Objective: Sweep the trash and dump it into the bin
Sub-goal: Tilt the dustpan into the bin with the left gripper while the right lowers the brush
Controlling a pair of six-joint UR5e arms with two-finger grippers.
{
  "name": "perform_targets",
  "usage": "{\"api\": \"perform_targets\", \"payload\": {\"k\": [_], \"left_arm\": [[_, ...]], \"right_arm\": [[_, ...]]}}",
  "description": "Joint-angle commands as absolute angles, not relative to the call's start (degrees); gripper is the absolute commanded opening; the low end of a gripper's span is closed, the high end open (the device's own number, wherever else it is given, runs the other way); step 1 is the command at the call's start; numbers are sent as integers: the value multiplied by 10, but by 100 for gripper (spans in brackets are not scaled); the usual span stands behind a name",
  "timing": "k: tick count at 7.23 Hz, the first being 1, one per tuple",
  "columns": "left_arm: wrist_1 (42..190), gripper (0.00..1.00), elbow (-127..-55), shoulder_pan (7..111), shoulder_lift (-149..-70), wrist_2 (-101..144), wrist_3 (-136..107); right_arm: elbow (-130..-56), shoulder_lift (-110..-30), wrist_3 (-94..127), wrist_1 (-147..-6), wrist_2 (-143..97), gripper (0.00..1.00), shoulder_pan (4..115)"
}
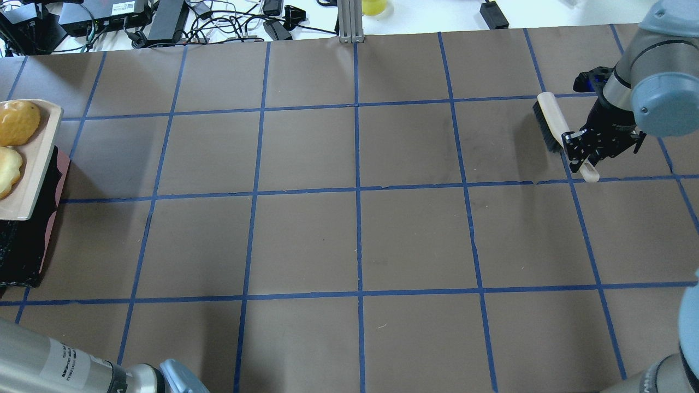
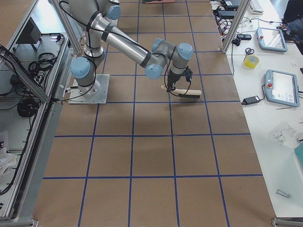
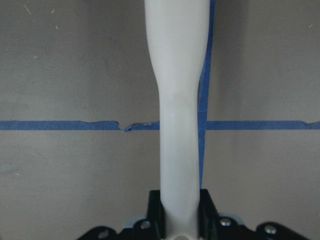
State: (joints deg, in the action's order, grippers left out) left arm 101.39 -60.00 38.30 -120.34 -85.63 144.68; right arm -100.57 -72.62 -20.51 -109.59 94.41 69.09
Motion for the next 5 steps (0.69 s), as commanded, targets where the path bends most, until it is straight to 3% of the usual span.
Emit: {"api": "perform_targets", "payload": {"k": [1, 5], "left_arm": [[1013, 0, -568, 365, -1229, -896, 1507], [944, 0, -518, 359, -1261, -989, 1635]], "right_arm": [[-1014, -724, -213, -1103, 912, 0, 660], [-1044, -727, -271, -1152, 902, 0, 657]]}}
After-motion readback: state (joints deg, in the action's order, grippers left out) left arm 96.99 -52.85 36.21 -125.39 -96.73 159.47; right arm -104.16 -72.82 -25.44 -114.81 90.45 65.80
